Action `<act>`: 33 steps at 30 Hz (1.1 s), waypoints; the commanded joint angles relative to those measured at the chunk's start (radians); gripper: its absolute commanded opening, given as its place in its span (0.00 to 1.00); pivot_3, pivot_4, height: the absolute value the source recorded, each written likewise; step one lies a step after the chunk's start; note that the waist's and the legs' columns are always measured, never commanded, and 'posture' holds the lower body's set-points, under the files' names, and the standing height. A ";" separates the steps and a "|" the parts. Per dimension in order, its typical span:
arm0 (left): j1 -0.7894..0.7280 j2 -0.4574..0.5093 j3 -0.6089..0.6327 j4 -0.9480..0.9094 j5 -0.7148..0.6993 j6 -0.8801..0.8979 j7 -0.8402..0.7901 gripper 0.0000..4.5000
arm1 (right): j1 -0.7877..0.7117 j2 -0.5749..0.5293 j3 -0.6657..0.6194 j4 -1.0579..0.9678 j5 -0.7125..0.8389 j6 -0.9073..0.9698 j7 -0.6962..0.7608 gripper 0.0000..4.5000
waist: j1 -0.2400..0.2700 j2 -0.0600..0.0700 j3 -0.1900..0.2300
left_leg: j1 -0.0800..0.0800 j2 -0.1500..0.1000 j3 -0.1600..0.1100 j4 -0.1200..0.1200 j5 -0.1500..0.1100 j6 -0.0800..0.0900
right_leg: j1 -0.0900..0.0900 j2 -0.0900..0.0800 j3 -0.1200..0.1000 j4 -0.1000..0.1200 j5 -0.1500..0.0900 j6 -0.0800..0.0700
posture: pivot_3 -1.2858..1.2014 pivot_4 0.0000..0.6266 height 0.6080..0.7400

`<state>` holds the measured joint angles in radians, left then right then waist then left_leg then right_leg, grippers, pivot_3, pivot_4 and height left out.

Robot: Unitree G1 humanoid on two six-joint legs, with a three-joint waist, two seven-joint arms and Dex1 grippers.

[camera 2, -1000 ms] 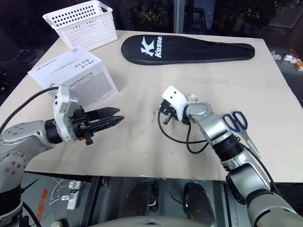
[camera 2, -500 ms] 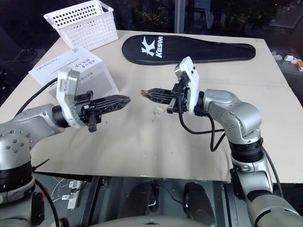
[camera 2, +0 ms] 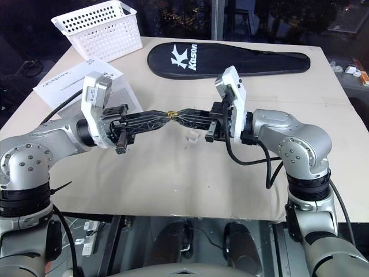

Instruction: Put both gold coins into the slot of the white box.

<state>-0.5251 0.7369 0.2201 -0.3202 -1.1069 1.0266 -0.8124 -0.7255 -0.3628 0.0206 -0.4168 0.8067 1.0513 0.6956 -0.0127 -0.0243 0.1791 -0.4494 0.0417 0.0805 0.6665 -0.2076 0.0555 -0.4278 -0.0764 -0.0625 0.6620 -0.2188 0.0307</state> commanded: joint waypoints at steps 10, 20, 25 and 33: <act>0.010 0.006 0.006 -0.046 -0.041 -0.013 -0.018 0.13 | -0.012 -0.007 0.014 -0.039 0.073 0.000 0.001 0.00 | 0.000 0.000 0.000 | 0.000 0.000 0.000 0.000 0.000 0.000 | 0.000 0.000 0.000 0.000 0.000 0.000 | 0.52 0.24 1.00; 0.000 -0.007 0.004 -0.046 -0.068 -0.011 -0.039 0.01 | 0.000 0.001 0.009 -0.048 0.155 0.050 -0.002 0.00 | 0.001 0.000 0.000 | 0.000 0.000 0.000 0.000 0.000 0.000 | 0.000 0.000 0.000 0.000 0.000 0.000 | 0.52 0.24 1.00; -0.006 -0.007 0.005 -0.044 -0.075 -0.011 -0.039 0.01 | 0.011 -0.005 0.002 -0.053 0.174 0.051 -0.003 0.00 | 0.001 0.000 0.000 | 0.000 0.000 0.000 0.000 0.000 0.001 | 0.000 0.000 0.000 0.000 0.000 0.000 | 0.52 0.24 1.00; -0.003 0.022 0.058 -0.020 -0.115 0.005 0.002 0.00 | 0.038 -0.039 -0.039 -0.069 0.141 -0.010 -0.024 0.64 | 0.001 0.000 0.000 | 0.000 0.000 0.000 0.000 0.000 0.001 | 0.000 0.000 0.000 -0.001 0.000 0.000 | 0.52 0.24 1.00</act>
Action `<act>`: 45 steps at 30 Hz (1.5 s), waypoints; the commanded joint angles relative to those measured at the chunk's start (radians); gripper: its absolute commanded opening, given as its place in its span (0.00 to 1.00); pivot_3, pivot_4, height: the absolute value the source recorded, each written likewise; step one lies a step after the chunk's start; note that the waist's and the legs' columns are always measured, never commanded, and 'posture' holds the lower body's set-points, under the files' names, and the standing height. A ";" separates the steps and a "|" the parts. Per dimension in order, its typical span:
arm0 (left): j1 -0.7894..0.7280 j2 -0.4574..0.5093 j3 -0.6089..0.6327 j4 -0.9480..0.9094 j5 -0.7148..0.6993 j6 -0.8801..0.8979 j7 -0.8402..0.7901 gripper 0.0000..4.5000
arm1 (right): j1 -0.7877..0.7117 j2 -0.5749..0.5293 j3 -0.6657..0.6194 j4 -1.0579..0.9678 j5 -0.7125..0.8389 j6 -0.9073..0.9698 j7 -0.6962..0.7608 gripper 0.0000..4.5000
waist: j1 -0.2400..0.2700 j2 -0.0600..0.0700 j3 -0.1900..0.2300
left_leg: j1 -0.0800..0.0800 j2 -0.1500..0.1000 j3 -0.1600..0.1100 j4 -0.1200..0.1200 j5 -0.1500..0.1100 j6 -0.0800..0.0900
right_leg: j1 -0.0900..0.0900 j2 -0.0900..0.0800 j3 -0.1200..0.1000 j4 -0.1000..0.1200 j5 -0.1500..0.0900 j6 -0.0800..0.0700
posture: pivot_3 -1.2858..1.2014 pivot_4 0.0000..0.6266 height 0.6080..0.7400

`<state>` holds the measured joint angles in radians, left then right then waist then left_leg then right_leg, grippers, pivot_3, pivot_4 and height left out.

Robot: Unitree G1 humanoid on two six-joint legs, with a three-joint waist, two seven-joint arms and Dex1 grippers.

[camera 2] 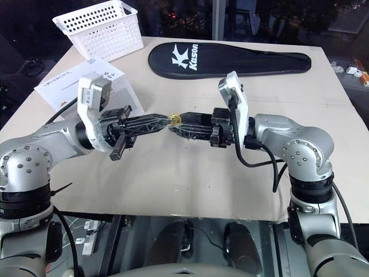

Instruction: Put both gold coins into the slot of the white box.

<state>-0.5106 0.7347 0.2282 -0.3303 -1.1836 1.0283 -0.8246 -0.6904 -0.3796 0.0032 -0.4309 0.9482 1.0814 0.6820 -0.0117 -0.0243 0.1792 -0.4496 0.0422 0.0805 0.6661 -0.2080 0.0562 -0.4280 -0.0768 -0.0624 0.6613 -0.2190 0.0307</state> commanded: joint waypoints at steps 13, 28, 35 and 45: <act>-0.214 0.349 0.095 0.506 0.282 -0.180 -0.095 0.00 | 0.110 -0.321 -0.167 -0.263 -0.095 -0.237 0.033 0.85 | 0.001 0.000 0.001 | 0.000 -0.001 0.001 -0.002 0.000 0.000 | -0.001 0.000 -0.001 -0.002 -0.004 0.000 | 0.52 0.24 1.00; -0.712 0.368 -0.230 1.354 0.910 -0.703 -0.466 0.00 | 0.189 -0.358 -0.190 -0.321 -0.094 -0.264 -0.064 0.85 | 0.023 -0.001 0.001 | -0.007 -0.001 0.003 -0.003 -0.001 0.002 | -0.007 -0.002 -0.001 -0.005 -0.002 0.002 | 0.52 0.24 1.00; -0.697 0.355 -0.214 1.405 0.981 -0.735 -0.513 0.00 | 0.199 -0.379 -0.196 -0.330 -0.067 -0.259 -0.086 0.85 | 0.023 -0.001 0.001 | -0.010 -0.001 0.001 0.000 -0.002 0.003 | -0.007 -0.002 -0.003 -0.005 -0.002 0.003 | 0.52 0.24 1.00; -0.673 0.360 -0.188 1.401 1.025 -0.750 -0.499 0.00 | 0.181 -0.394 -0.175 -0.302 -0.065 -0.271 -0.074 0.85 | 0.023 -0.001 0.001 | -0.010 -0.001 0.000 0.002 -0.002 0.003 | -0.006 -0.002 -0.003 -0.003 -0.002 0.003 | 0.52 0.24 1.00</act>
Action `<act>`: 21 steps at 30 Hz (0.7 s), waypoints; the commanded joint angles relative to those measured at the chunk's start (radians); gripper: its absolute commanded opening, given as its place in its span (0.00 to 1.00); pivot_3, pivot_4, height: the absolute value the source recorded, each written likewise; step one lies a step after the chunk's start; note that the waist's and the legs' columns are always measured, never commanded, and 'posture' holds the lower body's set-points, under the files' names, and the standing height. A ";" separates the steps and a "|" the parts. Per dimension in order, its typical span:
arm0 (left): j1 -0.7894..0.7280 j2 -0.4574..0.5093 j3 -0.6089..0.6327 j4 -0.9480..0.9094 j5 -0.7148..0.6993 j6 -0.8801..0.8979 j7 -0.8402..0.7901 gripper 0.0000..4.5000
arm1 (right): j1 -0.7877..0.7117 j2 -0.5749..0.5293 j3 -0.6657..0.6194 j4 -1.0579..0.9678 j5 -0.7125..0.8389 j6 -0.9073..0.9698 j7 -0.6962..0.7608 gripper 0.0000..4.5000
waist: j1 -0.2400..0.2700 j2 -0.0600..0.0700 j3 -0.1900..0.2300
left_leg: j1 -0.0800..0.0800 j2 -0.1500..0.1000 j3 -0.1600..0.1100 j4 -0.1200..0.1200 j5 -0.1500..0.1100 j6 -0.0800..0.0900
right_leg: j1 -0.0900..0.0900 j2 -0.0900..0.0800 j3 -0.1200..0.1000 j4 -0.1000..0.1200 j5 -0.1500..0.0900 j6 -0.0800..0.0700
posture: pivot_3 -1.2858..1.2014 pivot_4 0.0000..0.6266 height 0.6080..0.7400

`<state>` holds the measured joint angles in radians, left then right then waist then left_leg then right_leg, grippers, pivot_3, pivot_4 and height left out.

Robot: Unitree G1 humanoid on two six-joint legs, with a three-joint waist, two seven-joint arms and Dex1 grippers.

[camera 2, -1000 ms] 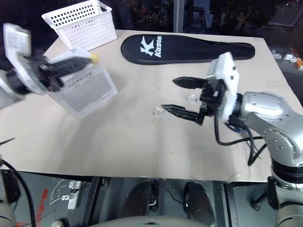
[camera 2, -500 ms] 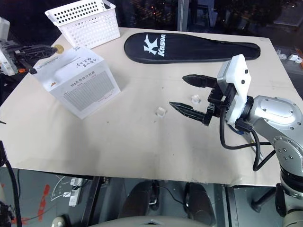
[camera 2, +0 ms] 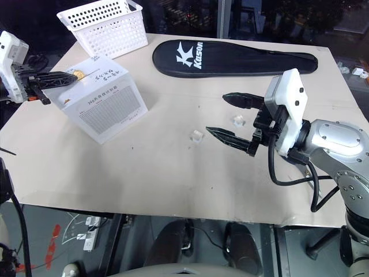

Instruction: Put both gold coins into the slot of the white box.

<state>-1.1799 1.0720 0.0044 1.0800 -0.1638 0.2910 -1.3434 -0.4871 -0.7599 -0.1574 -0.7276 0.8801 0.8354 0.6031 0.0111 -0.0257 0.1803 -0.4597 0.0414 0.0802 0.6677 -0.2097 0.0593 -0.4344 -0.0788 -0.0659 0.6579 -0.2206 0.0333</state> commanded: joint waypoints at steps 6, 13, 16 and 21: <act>-0.025 0.019 0.122 -0.058 -0.049 0.008 0.042 0.48 | -0.016 -0.016 -0.018 -0.010 0.005 -0.037 0.011 0.86 | 0.000 0.000 0.000 | 0.000 0.000 0.000 0.001 0.000 0.000 | 0.000 0.000 0.000 0.001 0.000 0.000 | 0.52 0.24 1.00; 0.035 -0.092 0.231 -0.592 -0.318 0.430 0.068 0.59 | -0.001 -0.009 -0.066 -0.023 0.046 -0.072 0.014 0.86 | 0.005 -0.003 0.001 | -0.002 -0.001 -0.005 0.003 0.000 0.000 | 0.002 -0.001 -0.003 0.001 0.000 0.000 | 0.52 0.24 1.00; 0.199 -0.185 0.273 -0.951 -0.474 0.622 0.176 0.59 | 0.025 -0.021 -0.095 -0.030 0.068 -0.078 0.015 0.86 | 0.001 -0.002 0.000 | -0.001 -0.002 -0.004 0.003 0.002 -0.003 | 0.003 -0.003 -0.001 0.002 0.001 0.000 | 0.52 0.24 1.00; 0.460 -0.352 0.326 -1.333 -0.616 0.741 0.398 0.59 | 0.173 -0.065 -0.202 -0.056 0.099 -0.062 0.018 0.86 | -0.009 -0.003 0.001 | 0.001 0.000 -0.004 0.003 0.003 -0.004 | 0.003 -0.001 0.000 0.004 0.001 -0.001 | 0.52 0.24 1.00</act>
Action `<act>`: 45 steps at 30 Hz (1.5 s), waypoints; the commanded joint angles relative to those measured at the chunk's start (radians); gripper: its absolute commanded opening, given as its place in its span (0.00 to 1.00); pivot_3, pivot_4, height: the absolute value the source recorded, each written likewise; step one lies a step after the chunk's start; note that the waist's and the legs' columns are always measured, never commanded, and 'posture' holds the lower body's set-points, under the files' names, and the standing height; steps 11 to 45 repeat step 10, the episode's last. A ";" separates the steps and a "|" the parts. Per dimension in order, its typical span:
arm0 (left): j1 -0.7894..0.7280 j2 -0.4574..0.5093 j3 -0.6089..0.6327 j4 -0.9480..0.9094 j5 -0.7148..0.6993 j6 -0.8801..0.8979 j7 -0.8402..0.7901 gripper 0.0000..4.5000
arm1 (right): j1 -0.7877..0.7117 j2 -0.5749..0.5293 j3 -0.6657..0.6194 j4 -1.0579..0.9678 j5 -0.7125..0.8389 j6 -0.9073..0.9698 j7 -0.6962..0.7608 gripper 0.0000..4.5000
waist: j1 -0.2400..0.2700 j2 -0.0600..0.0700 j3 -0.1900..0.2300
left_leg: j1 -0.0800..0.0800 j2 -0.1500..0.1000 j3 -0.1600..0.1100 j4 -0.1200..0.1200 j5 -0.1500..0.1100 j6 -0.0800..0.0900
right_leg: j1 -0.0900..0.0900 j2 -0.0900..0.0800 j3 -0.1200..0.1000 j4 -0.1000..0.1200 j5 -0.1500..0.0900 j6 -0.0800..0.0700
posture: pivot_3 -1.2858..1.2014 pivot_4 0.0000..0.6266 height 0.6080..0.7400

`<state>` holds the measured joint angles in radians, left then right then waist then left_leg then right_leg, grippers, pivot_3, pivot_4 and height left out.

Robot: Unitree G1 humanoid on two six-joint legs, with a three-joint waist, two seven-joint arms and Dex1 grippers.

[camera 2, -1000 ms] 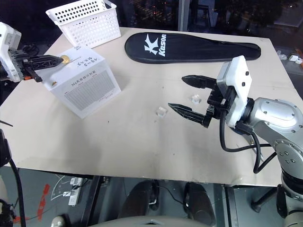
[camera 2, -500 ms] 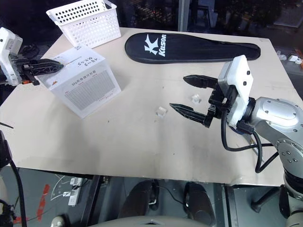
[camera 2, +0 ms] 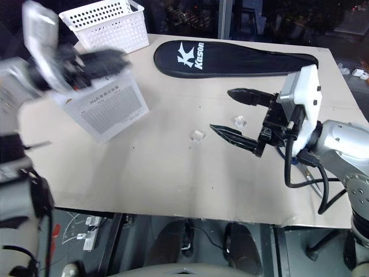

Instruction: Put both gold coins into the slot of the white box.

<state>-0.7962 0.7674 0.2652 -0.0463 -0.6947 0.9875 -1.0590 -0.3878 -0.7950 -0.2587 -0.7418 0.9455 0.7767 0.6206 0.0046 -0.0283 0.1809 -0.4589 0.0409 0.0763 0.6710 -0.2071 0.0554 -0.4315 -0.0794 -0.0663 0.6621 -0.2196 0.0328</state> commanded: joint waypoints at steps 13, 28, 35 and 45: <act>0.598 -0.079 0.059 -0.409 -0.062 -0.088 0.174 0.59 | 0.702 -0.050 -0.453 -0.120 -0.084 -0.020 0.106 0.86 | 0.009 0.004 -0.003 | 0.019 0.000 0.000 -0.004 -0.003 0.003 | 0.017 0.000 0.000 -0.003 -0.006 -0.001 | 0.52 0.24 1.00; 0.598 -0.079 0.059 -0.409 -0.062 -0.088 0.174 0.59 | 0.702 -0.050 -0.453 -0.120 -0.084 -0.020 0.106 0.86 | 0.009 0.004 -0.003 | 0.019 0.000 0.000 -0.004 -0.003 0.003 | 0.017 0.000 0.000 -0.003 -0.006 -0.001 | 0.52 0.24 1.00; 0.598 -0.079 0.059 -0.409 -0.062 -0.088 0.174 0.59 | 0.702 -0.050 -0.453 -0.120 -0.084 -0.020 0.106 0.86 | 0.009 0.004 -0.003 | 0.019 0.000 0.000 -0.004 -0.003 0.003 | 0.017 0.000 0.000 -0.003 -0.006 -0.001 | 0.52 0.24 1.00; 0.598 -0.079 0.059 -0.409 -0.062 -0.088 0.174 0.59 | 0.702 -0.050 -0.453 -0.120 -0.084 -0.020 0.106 0.86 | 0.009 0.004 -0.003 | 0.019 0.000 0.000 -0.004 -0.003 0.003 | 0.017 0.000 0.000 -0.003 -0.006 -0.001 | 0.52 0.24 1.00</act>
